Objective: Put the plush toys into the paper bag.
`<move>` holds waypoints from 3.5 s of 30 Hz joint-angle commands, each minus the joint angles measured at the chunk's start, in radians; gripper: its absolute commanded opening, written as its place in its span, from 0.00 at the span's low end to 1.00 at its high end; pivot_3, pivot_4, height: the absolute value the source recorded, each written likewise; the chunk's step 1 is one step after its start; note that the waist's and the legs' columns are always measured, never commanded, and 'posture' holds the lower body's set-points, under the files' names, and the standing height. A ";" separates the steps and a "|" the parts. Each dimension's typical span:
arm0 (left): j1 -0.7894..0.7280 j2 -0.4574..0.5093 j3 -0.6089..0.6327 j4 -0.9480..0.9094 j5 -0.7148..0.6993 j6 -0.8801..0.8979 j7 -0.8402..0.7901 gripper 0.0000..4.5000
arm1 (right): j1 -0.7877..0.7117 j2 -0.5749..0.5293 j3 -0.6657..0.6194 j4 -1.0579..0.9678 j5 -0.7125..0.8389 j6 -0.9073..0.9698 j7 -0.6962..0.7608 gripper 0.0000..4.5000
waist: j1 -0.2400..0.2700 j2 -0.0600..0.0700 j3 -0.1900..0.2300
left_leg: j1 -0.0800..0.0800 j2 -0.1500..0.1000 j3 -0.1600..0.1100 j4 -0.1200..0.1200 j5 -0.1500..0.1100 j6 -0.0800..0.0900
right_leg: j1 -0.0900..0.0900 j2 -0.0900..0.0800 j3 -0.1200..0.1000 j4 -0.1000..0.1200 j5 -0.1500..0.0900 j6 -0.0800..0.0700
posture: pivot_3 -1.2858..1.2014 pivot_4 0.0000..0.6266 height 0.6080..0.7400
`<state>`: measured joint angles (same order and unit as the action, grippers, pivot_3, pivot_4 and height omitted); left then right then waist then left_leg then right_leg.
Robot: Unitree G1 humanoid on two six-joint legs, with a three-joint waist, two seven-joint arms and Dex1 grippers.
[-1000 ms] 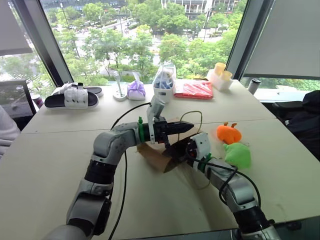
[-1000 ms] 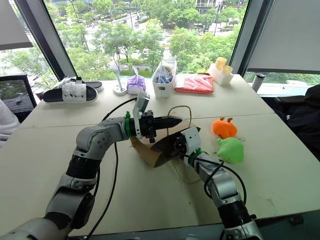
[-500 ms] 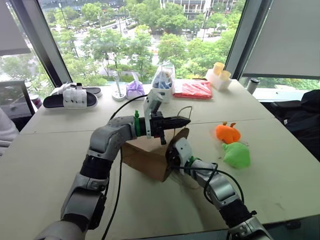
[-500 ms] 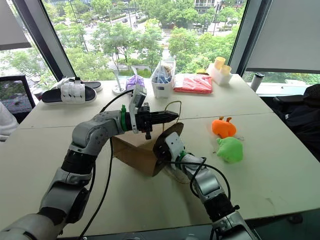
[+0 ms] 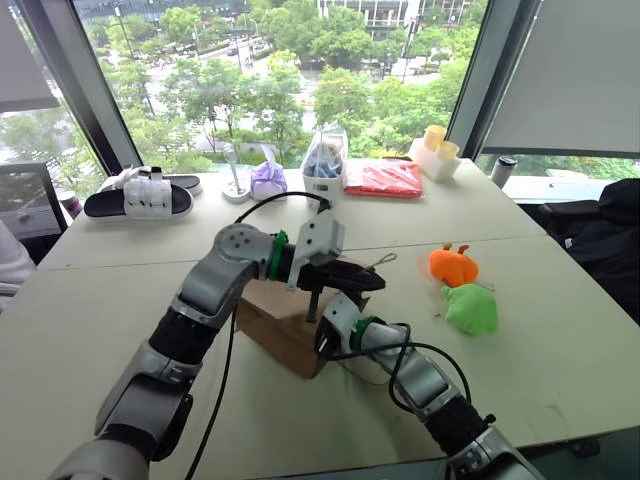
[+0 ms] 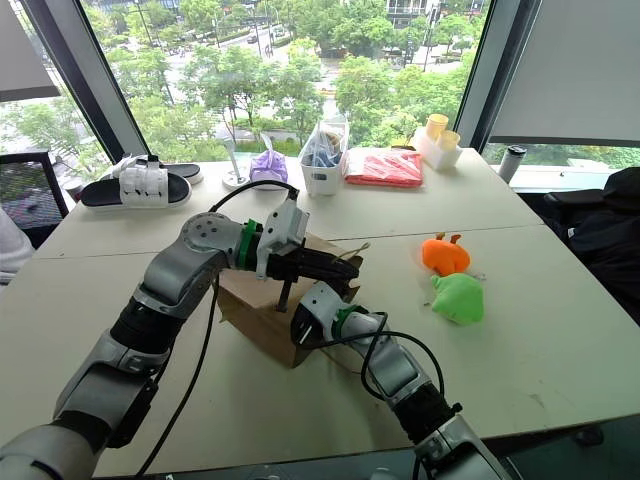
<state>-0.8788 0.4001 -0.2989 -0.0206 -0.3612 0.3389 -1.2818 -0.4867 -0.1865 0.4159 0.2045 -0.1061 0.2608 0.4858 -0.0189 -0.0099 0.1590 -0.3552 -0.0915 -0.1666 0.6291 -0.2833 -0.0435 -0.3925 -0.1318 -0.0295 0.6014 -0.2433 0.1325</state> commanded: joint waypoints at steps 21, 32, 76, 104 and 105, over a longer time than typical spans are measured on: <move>-0.043 0.020 0.084 0.109 0.000 -0.010 0.093 0.01 | 0.215 0.005 -0.220 -0.415 0.145 0.016 -0.035 0.00 | 0.006 0.000 0.000 | -0.001 -0.001 -0.002 0.001 0.001 -0.002 | -0.001 0.001 0.002 0.003 0.000 0.000 | 0.52 0.24 1.00; -0.018 0.023 0.093 0.160 -0.012 -0.028 0.046 0.00 | 0.351 0.037 -0.644 -0.878 0.621 0.381 -0.179 0.06 | 0.008 0.000 0.000 | 0.000 0.001 -0.003 0.001 -0.001 0.003 | -0.001 0.002 0.003 0.004 0.000 0.000 | 0.52 0.24 1.00; -0.085 -0.022 0.171 0.143 -0.136 0.116 0.033 0.00 | 0.169 -0.355 -0.555 -0.806 0.794 0.732 0.004 0.00 | 0.008 -0.001 0.000 | 0.000 0.002 -0.001 0.002 -0.002 0.004 | 0.000 0.006 0.004 0.008 0.000 0.000 | 0.52 0.24 1.00; -0.026 -0.035 0.165 0.076 -0.129 0.112 0.069 0.00 | -0.081 -0.286 -0.287 -0.535 0.565 0.543 0.155 0.99 | 0.007 -0.001 0.000 | -0.002 0.002 -0.002 0.001 0.002 -0.003 | -0.003 0.006 0.006 0.008 0.000 -0.001 | 0.52 0.24 1.00; -0.024 -0.034 0.169 0.074 -0.132 0.115 0.073 0.00 | -0.057 -0.294 -0.337 -0.569 0.598 0.556 0.156 0.99 | 0.009 -0.001 0.000 | -0.002 0.002 -0.003 0.001 0.002 -0.003 | -0.003 0.006 0.006 0.008 0.000 -0.001 | 0.52 0.24 1.00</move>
<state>-0.8967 0.3541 -0.1652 0.0622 -0.4910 0.4621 -1.2321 -0.5407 -0.4662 0.1534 -0.2664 0.4380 0.8265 0.6256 -0.0097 -0.0108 0.1592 -0.3576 -0.0896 -0.1696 0.6303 -0.2811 -0.0467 -0.3954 -0.1262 -0.0232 0.6088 -0.2433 0.1320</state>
